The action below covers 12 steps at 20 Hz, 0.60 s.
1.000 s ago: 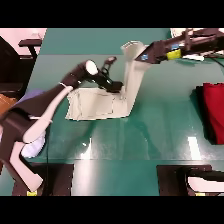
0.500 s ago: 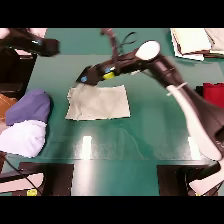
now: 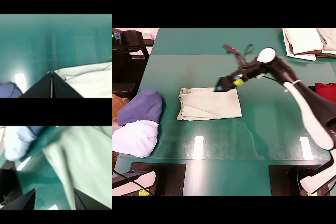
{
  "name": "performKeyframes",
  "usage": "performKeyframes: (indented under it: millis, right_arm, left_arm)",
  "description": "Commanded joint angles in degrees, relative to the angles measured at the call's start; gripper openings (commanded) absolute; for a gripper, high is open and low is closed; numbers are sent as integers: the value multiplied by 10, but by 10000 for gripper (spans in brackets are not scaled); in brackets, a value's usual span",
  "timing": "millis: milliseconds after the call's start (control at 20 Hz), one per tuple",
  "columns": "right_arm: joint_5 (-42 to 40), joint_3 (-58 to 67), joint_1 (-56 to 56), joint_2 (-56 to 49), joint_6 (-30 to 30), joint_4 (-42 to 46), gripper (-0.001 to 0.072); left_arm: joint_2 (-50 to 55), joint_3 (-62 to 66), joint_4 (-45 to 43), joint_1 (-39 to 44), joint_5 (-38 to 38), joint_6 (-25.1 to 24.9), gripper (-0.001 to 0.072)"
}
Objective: Fold the shirts.
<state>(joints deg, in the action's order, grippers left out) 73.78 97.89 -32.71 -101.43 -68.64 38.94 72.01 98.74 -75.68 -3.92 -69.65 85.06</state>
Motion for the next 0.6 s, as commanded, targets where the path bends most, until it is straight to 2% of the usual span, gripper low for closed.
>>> performKeyframes:
  millis: [0, 50, 150, 400, 450, 550]
  right_arm:
    - [-35, -134, 79, 61, -64, 99, 519]
    - [-62, -171, 99, 73, -76, 106, 521]
    - [-93, -222, 121, 78, -77, 79, 662]
    - [-118, -248, 97, 17, -73, 0, 654]
    - [-122, -238, 83, 2, -73, -10, 641]
    - [-122, -200, 55, -35, -72, -25, 570]
  left_arm:
    - [-2, 0, 14, -2, -10, 0, 25]
    - [-2, 0, 24, -2, -9, 0, 25]
    - [-2, 0, 40, -2, -6, 0, 26]
    - [-2, 0, 44, -2, 2, 0, 26]
    - [-2, 0, 44, -2, 2, 0, 25]
    - [-2, 0, 44, -2, 2, 0, 25]
